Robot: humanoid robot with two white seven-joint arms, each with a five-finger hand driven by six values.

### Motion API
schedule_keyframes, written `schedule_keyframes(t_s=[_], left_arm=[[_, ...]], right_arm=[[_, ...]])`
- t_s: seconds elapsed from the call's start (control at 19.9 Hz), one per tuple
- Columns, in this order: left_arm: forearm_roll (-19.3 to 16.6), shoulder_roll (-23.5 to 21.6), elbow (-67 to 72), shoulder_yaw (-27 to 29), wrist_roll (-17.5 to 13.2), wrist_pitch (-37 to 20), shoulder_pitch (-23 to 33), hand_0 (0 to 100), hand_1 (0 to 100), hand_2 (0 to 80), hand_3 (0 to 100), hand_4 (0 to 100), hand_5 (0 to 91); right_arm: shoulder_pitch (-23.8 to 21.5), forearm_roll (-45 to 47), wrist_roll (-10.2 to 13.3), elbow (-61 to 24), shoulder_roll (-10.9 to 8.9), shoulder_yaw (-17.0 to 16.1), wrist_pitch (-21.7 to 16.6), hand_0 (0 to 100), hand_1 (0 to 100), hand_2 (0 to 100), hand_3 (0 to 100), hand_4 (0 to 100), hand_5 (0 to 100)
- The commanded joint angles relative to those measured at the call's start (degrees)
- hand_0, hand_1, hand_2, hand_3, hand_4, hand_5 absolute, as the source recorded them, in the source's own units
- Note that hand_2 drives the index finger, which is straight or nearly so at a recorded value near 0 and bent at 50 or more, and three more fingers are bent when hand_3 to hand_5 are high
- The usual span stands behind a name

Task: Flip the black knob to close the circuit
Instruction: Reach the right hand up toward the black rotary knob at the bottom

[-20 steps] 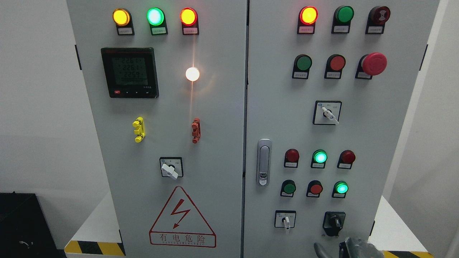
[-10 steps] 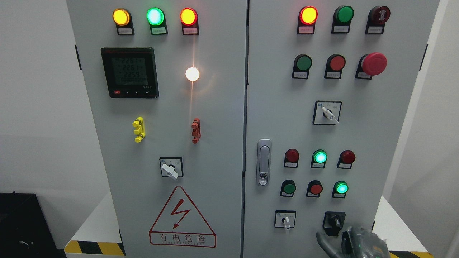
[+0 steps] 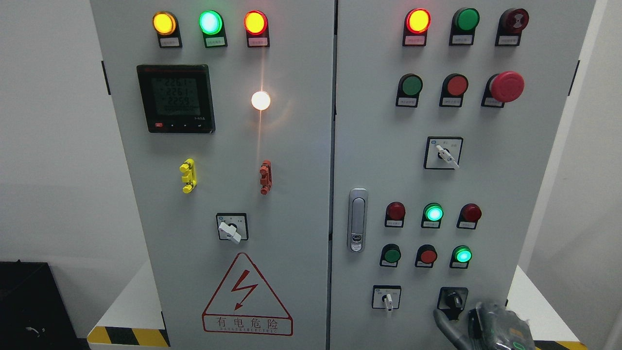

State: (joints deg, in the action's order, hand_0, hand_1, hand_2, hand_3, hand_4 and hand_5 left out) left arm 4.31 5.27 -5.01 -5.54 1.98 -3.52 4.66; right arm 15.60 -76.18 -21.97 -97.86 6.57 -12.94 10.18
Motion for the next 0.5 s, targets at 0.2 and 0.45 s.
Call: schedule_keyframes(t_s=[0.2, 0.45], left_arm=[[0.0, 0.0, 0.0, 0.0, 0.0, 0.0, 0.0, 12, 56, 0.0, 0, 0, 0.0], [0.0, 0.0, 0.0, 0.0, 0.0, 0.0, 0.0, 12, 56, 0.0, 0, 0, 0.0]], right_arm=[[0.3, -0.3, 0.3, 1.7, -0.50, -2.7, -0.3, 0, 0, 93, 100, 96, 98], [0.3, -0.2, 0.3, 1.8, -0.59, -3.0, -0.5, 0, 0, 93, 100, 96, 98]])
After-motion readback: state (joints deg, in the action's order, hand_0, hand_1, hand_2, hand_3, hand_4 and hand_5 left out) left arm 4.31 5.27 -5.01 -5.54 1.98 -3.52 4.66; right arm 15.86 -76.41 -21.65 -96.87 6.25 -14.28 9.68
